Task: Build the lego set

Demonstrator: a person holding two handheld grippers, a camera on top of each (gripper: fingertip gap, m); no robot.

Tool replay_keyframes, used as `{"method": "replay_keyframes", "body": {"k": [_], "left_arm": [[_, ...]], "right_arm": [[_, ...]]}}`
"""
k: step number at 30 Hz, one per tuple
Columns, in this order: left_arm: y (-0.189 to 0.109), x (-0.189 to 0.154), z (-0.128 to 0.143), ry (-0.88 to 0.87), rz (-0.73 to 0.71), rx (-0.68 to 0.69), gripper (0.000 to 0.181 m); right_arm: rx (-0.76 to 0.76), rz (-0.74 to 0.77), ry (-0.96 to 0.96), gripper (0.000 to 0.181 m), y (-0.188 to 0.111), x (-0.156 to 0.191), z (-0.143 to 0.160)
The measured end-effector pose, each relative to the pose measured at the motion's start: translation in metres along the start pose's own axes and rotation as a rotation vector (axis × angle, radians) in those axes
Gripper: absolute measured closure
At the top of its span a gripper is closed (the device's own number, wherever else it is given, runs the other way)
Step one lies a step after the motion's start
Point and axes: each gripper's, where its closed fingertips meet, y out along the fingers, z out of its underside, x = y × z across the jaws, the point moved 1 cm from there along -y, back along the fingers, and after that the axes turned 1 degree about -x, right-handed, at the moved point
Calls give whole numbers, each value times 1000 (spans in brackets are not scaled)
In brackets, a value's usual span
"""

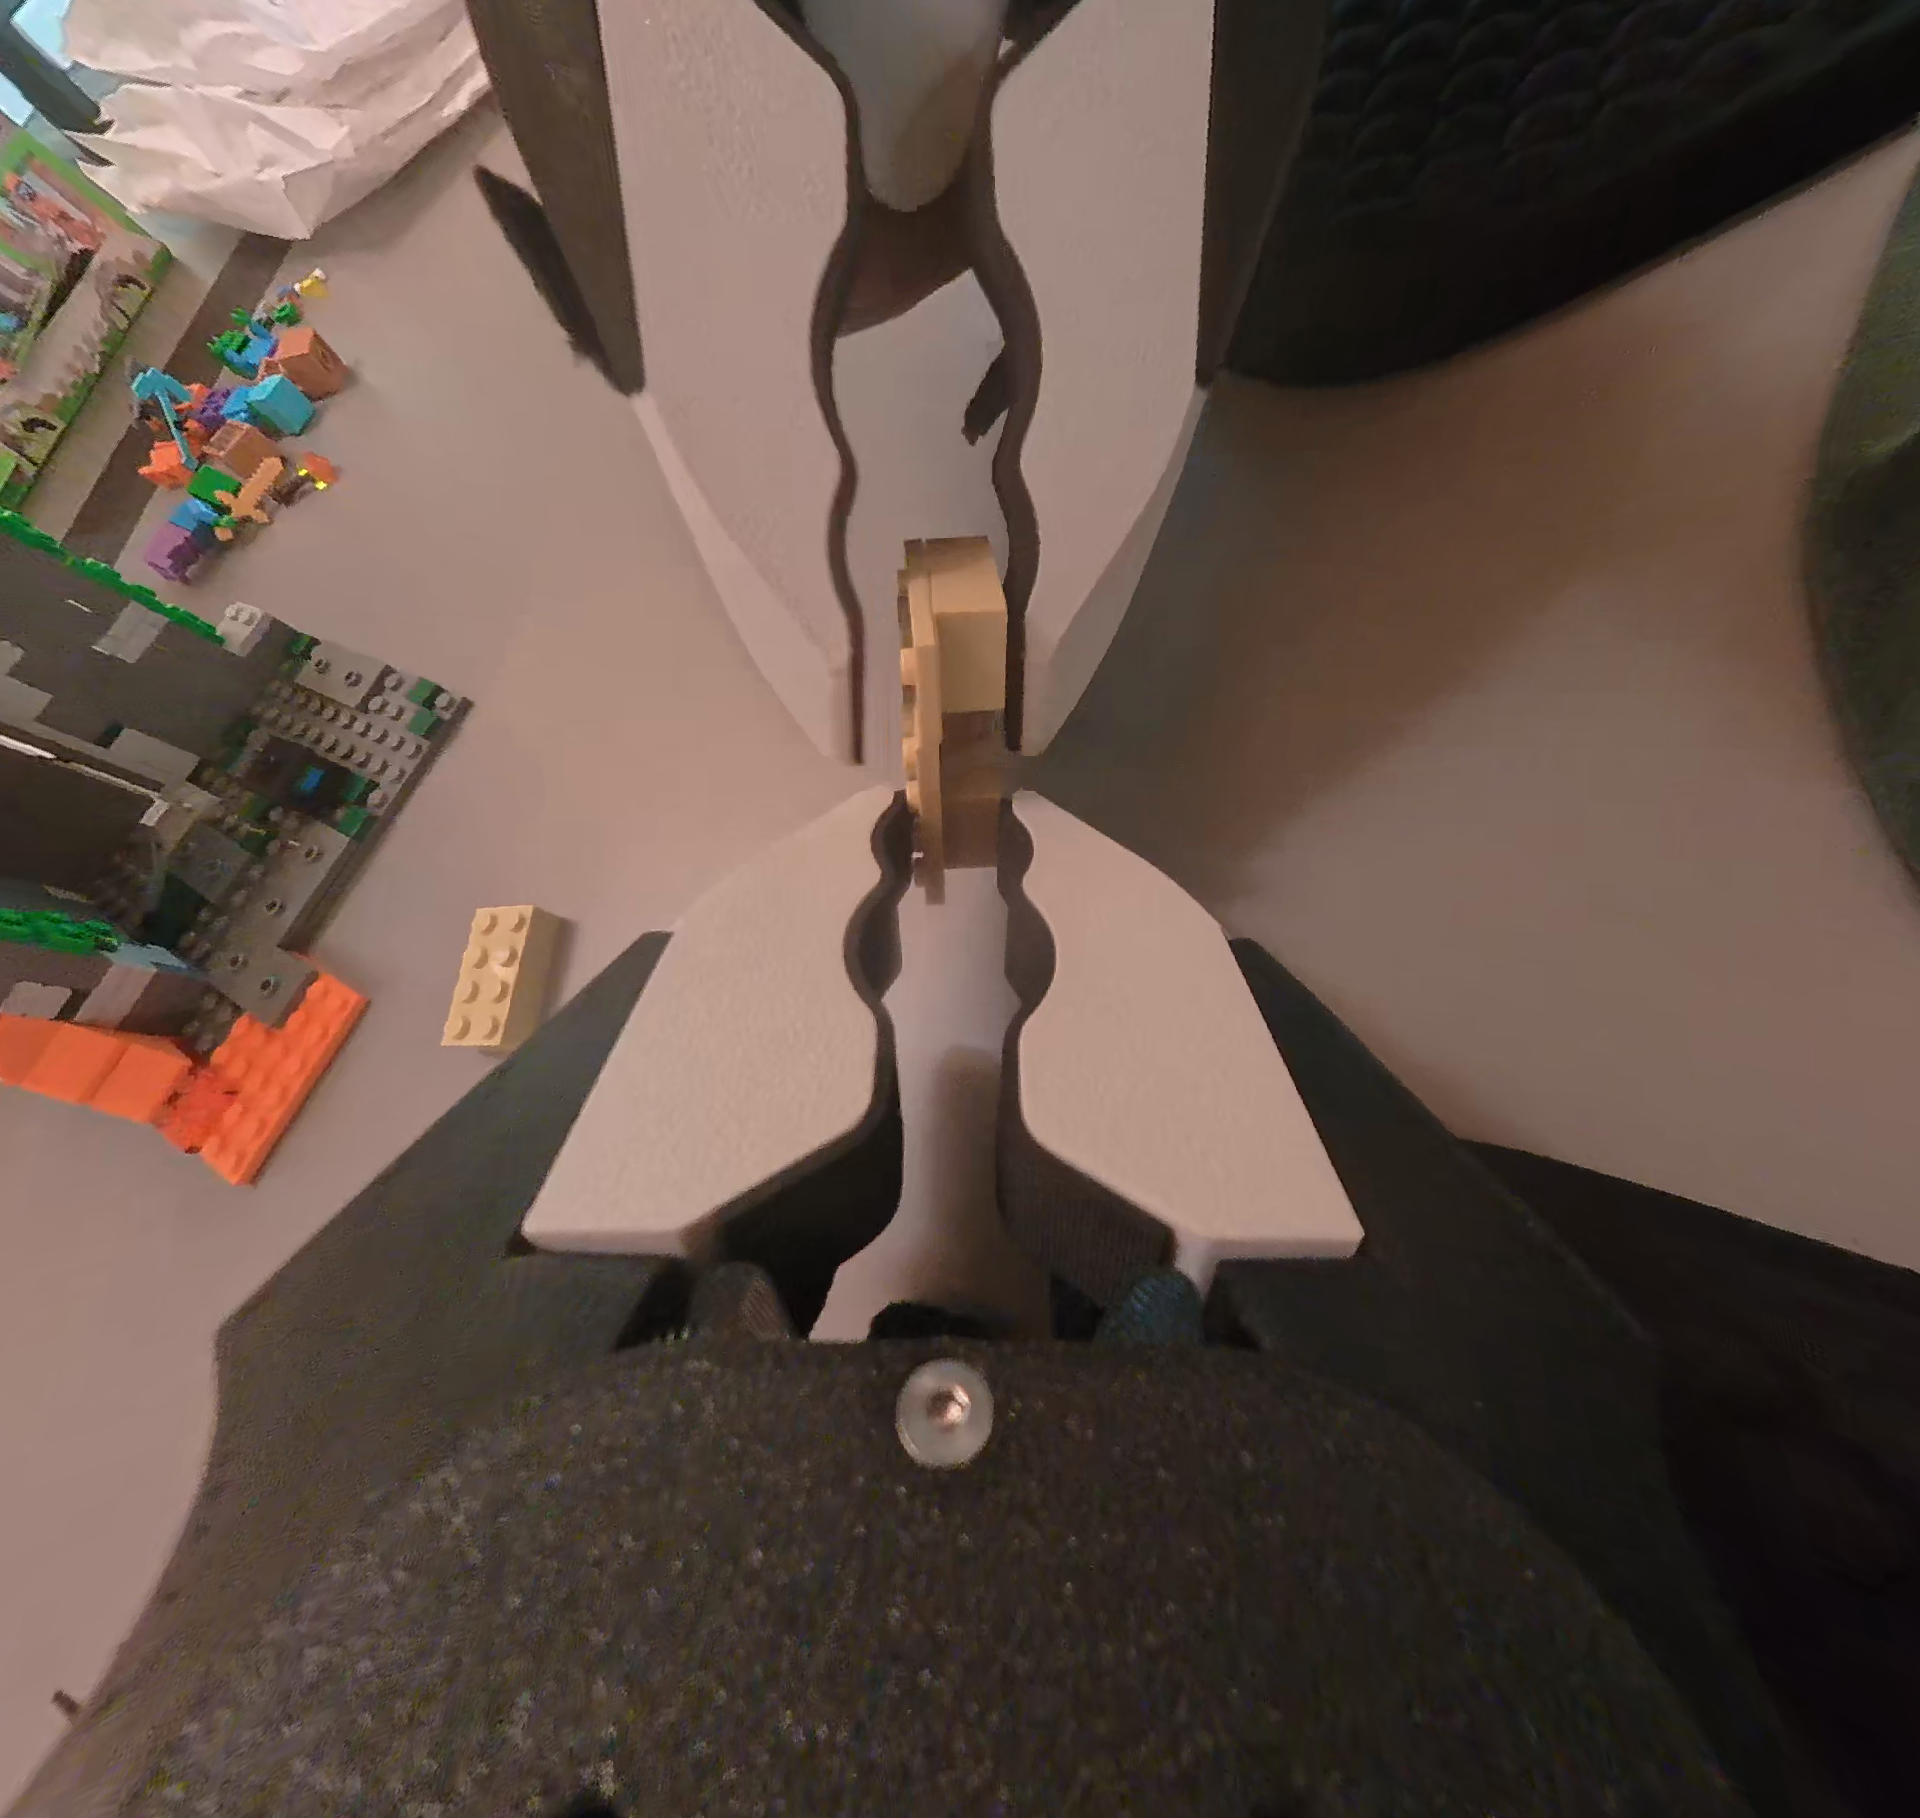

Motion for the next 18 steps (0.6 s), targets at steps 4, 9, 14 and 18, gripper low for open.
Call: {"method": "replay_keyframes", "body": {"k": [4, 9, 14, 18], "left_arm": [[0, 1, -1, -3, -5, -18, 166], [0, 0, -5, 14, -6, -44, 166], [-1, 3, -7, 16, -28, -59, 166], [-1, 5, -8, 20, -51, -64, 166]], "right_arm": [[16, 8, 3, 149, -4, 0, 3], [37, 40, -34, 164, -2, 3, 9], [42, 68, -39, 165, -4, 1, 7], [53, 76, -14, 165, -5, -2, 8]]}}
